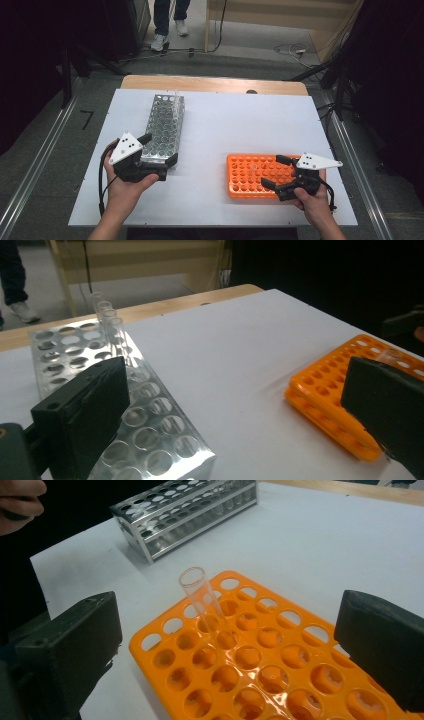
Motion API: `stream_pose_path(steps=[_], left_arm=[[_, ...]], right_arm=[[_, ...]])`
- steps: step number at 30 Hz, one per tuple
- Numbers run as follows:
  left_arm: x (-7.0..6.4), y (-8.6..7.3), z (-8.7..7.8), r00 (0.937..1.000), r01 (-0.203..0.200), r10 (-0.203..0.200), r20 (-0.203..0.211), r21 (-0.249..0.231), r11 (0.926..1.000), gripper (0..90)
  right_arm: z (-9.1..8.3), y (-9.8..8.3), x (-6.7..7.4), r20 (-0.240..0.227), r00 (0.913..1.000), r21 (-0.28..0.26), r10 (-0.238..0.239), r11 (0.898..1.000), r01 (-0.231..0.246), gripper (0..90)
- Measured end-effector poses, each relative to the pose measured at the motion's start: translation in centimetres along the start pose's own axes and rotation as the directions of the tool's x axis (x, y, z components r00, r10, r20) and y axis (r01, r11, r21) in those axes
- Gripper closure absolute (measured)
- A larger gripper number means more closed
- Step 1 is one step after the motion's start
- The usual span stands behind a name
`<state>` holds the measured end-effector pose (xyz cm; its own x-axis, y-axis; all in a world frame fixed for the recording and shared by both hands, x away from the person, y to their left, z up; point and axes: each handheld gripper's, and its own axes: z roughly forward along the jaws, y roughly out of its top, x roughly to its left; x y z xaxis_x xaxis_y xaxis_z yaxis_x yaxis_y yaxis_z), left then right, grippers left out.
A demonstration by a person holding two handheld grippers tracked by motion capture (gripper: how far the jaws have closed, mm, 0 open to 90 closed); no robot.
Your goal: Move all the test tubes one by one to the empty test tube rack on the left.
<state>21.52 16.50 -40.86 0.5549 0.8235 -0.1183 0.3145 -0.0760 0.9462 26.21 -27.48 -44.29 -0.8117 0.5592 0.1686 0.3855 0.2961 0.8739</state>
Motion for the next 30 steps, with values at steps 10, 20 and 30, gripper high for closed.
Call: stream_pose_path(steps=[10, 20, 30], left_arm=[[-1.7, -3.0, -1.9, 0.9992, 0.029, -0.029, 0.029, 0.013, 0.9995, 0.0], [-2.3, -4.6, -1.4, 0.9986, 0.028, -0.03, 0.044, 0.054, 0.9981, 0.0], [-2.5, -4.9, -1.0, 0.999, 0.019, -0.021, 0.04, 0.072, 0.9973, 0.0]], right_arm=[[2.0, -0.2, 0.9, 0.005, 1.0, 0.055, 0.007, 0.998, -0.008, 16.0], [3.6, -0.6, 1.4, 0.043, 0.999, 0.129, -0.007, 0.992, 0.002, 52.2], [4.4, -1.3, 1.6, 0.095, 0.9948, 0.173, -0.038, 0.985, 0.022, 66.7]])
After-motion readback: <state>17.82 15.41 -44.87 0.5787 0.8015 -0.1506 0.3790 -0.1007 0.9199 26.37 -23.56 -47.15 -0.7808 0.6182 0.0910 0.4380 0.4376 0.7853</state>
